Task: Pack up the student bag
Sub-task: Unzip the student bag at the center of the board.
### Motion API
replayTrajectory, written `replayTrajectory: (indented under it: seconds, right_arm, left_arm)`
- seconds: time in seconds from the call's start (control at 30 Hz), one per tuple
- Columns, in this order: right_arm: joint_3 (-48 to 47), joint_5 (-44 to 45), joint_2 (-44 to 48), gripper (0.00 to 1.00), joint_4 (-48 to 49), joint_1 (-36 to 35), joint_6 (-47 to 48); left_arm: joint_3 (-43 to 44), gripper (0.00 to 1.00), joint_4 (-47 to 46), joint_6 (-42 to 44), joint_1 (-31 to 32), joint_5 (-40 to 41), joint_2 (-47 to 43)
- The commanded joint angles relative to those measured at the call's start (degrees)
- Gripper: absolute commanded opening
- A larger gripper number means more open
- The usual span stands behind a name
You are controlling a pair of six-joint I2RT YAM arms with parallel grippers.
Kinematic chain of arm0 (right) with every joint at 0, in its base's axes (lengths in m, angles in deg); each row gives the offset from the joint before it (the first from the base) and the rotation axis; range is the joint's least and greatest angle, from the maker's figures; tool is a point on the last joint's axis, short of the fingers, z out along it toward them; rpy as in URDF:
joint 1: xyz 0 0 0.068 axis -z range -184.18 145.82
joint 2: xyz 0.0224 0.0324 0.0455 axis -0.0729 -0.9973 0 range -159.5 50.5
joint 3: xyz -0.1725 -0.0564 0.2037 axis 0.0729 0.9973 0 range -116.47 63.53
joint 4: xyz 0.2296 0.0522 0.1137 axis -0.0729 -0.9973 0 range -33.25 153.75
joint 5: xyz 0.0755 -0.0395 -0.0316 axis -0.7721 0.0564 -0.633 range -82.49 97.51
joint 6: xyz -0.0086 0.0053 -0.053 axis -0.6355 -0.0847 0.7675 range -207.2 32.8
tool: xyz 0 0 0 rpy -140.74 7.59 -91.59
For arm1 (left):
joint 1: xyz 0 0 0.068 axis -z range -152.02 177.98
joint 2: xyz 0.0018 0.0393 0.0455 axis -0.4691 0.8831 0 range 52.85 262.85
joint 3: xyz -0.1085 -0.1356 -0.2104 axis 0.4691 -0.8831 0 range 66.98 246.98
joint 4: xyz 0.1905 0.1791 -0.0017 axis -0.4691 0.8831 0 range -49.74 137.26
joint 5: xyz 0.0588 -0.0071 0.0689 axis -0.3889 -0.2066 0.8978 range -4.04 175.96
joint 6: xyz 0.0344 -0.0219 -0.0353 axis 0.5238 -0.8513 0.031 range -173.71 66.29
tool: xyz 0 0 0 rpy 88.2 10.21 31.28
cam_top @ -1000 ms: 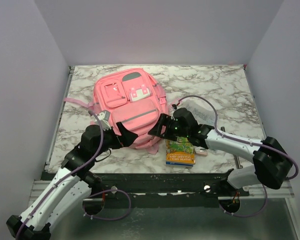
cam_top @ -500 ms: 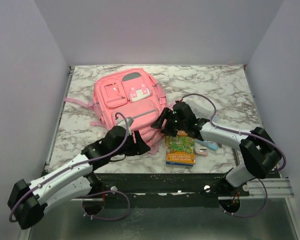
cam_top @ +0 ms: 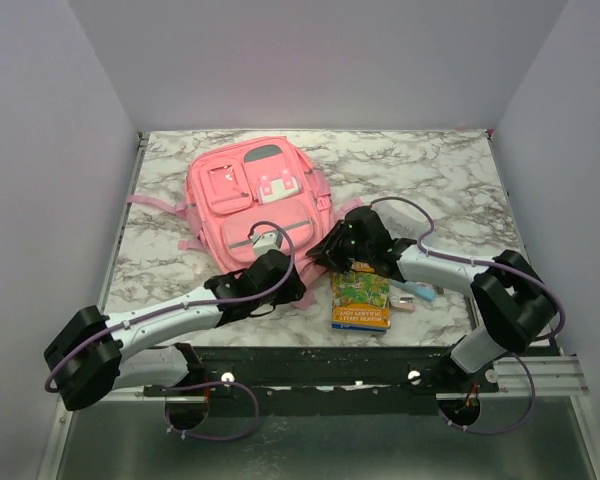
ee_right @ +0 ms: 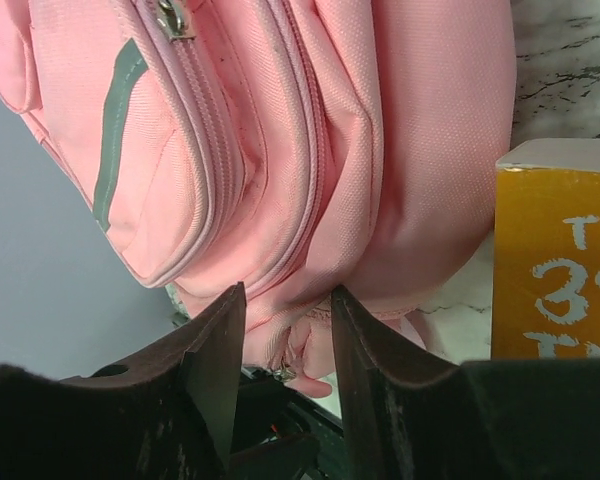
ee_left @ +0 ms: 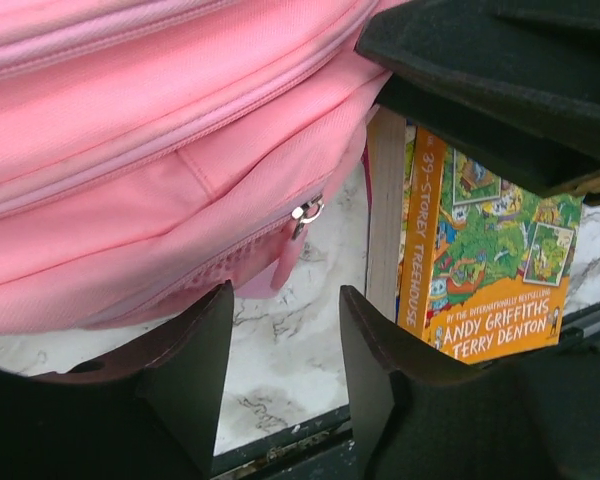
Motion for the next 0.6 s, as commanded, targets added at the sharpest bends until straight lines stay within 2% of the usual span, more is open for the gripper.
replayTrajectory:
  seconds: [0.0, 0.17, 0.33, 0.57]
  right_arm:
    - [-0.7, -1.8, -2.0, 0.42, 1.6, 0.0, -1.5]
    - [0.2, -2.2, -1.7, 0.41, 2.5, 0.1, -1.6]
    - [0.3, -2.4, -1.4, 0.4, 2.5, 0.0, -1.2]
    - [-0.1, -2.7, -2.9, 0.43, 3.5, 0.1, -0.2]
  left_arm:
    - [2.7, 0.46, -4.1, -1.3, 0.5, 3.4, 3.8]
    - [4.5, 0.44, -3.8, 0.6, 0.5, 7.1, 7.1]
    - [6.7, 0.36, -2.3, 0.7, 0.5, 8.7, 11.8]
    - [12.4, 0.13, 6.5, 0.6, 0.5, 12.6, 17.3]
